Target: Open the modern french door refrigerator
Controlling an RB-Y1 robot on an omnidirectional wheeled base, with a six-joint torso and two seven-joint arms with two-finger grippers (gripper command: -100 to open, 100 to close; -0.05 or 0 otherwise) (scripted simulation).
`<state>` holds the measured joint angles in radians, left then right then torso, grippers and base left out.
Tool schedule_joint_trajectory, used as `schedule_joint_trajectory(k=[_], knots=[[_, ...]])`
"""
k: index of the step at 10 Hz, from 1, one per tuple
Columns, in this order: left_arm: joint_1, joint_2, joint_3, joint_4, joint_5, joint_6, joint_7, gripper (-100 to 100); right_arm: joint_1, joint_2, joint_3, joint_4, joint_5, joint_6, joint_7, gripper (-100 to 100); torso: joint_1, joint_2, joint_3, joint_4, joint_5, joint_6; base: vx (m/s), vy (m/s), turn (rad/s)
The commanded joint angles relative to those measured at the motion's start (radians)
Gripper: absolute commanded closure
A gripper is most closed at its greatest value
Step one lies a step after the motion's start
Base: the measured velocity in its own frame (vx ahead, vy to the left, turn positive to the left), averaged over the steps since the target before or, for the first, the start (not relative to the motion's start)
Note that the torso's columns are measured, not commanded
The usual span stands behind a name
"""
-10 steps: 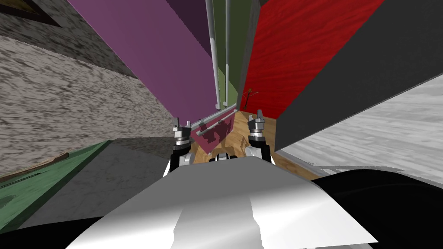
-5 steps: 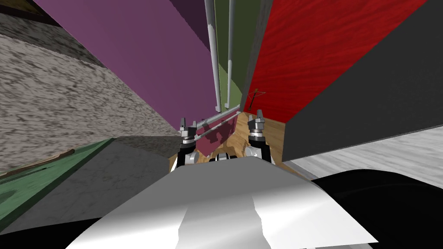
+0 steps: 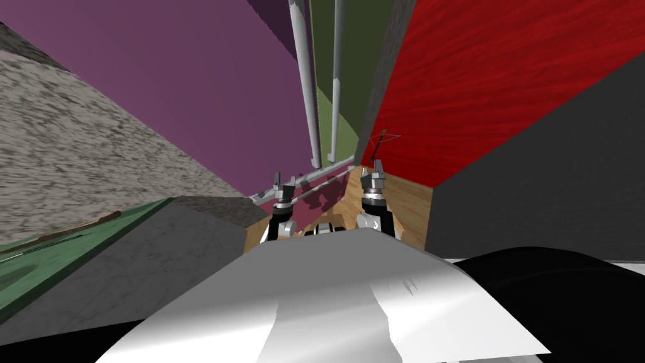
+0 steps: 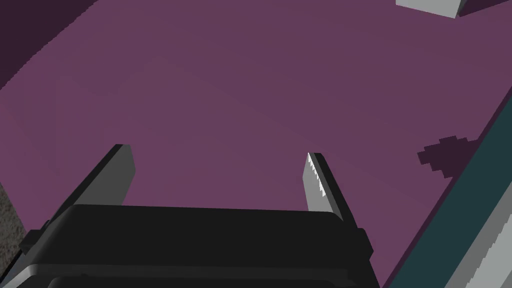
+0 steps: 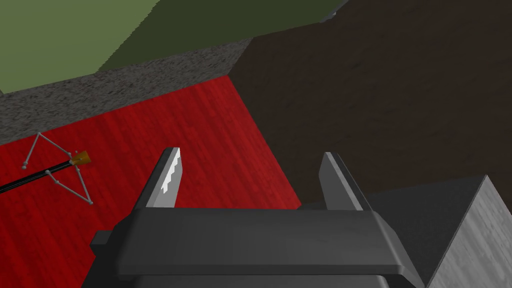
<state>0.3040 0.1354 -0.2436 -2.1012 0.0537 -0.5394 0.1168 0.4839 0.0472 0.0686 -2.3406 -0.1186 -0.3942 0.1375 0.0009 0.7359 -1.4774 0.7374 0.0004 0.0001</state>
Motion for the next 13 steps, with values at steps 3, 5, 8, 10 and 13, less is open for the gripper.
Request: schedule_joint_trajectory(k=[3,5,8,10,13], knots=[[-0.056,-0.004,-0.081,0.086,0.002,-0.038,0.042,-100,0.000,0.000,0.000,0.000,0.000,0.000,0.000,0,-0.003,0.004,0.003,0.001,-0.001,0.000,0.123,-0.153,0.176],[-0.075,-0.003,-0.116,0.118,0.002,-0.052,0.058,-100,0.000,0.000,0.000,0.000,0.000,0.000,0.000,0,0.000,0.000,0.000,0.000,0.000,0.000,0.149,-0.149,0.181],[-0.106,-0.003,-0.173,0.170,0.002,-0.076,0.084,-100,0.000,0.000,0.000,0.000,0.000,0.000,0.000,0,-0.002,0.004,0.002,0.001,-0.001,0.000,0.123,-0.173,0.158],[-0.127,-0.006,-0.211,0.205,0.002,-0.091,0.102,-100,0.000,0.000,0.000,0.000,0.000,0.000,0.000,0,-0.001,0.002,0.001,0.001,0.000,0.000,0.136,-0.183,0.187],[-0.155,-0.021,-0.261,0.253,0.002,-0.111,0.125,-100,0.000,0.000,0.000,0.000,0.000,0.000,0.000,0,-0.015,-0.008,-0.006,-0.003,-0.006,0.009,0.091,-0.131,0.190]])
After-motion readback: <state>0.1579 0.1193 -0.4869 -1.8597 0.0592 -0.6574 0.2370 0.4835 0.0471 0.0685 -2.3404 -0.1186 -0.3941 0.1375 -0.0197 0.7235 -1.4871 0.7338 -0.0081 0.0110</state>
